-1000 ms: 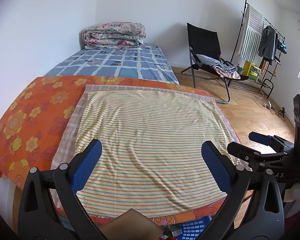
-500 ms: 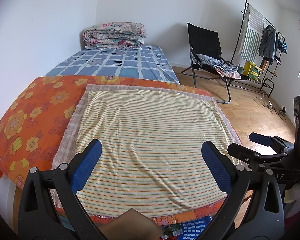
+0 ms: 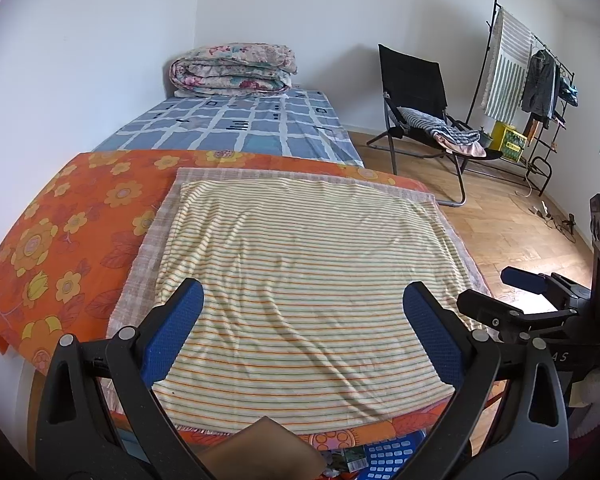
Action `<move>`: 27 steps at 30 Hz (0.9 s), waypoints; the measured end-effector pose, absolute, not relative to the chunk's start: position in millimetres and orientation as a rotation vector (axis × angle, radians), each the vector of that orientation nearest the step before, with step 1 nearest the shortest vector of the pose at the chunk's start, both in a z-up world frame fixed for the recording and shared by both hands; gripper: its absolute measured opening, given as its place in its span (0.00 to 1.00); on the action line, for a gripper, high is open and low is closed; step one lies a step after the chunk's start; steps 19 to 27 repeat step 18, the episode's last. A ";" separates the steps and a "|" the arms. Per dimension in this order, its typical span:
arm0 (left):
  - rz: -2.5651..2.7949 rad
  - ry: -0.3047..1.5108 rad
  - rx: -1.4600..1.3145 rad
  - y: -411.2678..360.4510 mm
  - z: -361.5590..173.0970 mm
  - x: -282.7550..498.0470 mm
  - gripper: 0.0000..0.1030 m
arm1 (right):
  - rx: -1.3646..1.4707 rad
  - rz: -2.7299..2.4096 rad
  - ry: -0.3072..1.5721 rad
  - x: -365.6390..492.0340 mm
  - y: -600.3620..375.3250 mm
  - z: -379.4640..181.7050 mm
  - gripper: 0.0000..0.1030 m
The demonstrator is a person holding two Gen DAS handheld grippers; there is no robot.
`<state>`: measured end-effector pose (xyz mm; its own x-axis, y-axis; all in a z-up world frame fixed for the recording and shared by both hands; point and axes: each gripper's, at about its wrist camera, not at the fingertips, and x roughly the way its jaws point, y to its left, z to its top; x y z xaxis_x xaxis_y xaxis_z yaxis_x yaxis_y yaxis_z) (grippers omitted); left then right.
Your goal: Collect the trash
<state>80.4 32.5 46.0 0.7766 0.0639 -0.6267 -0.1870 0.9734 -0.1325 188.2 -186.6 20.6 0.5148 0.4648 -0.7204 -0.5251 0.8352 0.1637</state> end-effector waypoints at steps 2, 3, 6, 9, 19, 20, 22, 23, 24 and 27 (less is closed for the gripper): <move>0.143 0.673 -0.188 34.3 45.8 78.9 0.99 | -0.079 0.594 0.842 188.0 -187.0 20.5 1.00; 0.146 0.674 -0.188 38.6 43.1 76.6 0.99 | -0.079 0.594 0.843 187.9 -187.4 20.3 1.00; 0.149 0.677 -0.187 41.6 41.2 74.3 0.99 | -0.080 0.594 0.847 187.4 -186.5 19.5 1.00; 0.154 0.676 -0.187 40.7 41.8 74.7 0.99 | -0.085 0.594 0.851 187.1 -183.8 18.6 1.00; 0.171 0.675 -0.178 42.3 37.0 72.8 0.99 | -0.089 0.588 0.860 187.9 -183.1 13.8 1.00; 0.171 0.675 -0.178 42.3 37.0 72.8 0.99 | -0.089 0.588 0.860 187.9 -183.1 13.8 1.00; 0.171 0.675 -0.178 42.3 37.0 72.8 0.99 | -0.089 0.588 0.860 187.9 -183.1 13.8 1.00; 0.171 0.675 -0.178 42.3 37.0 72.8 0.99 | -0.089 0.588 0.860 187.9 -183.1 13.8 1.00; 0.171 0.675 -0.178 42.3 37.0 72.8 0.99 | -0.089 0.588 0.860 187.9 -183.1 13.8 1.00; 0.171 0.675 -0.178 42.3 37.0 72.8 0.99 | -0.089 0.588 0.860 187.9 -183.1 13.8 1.00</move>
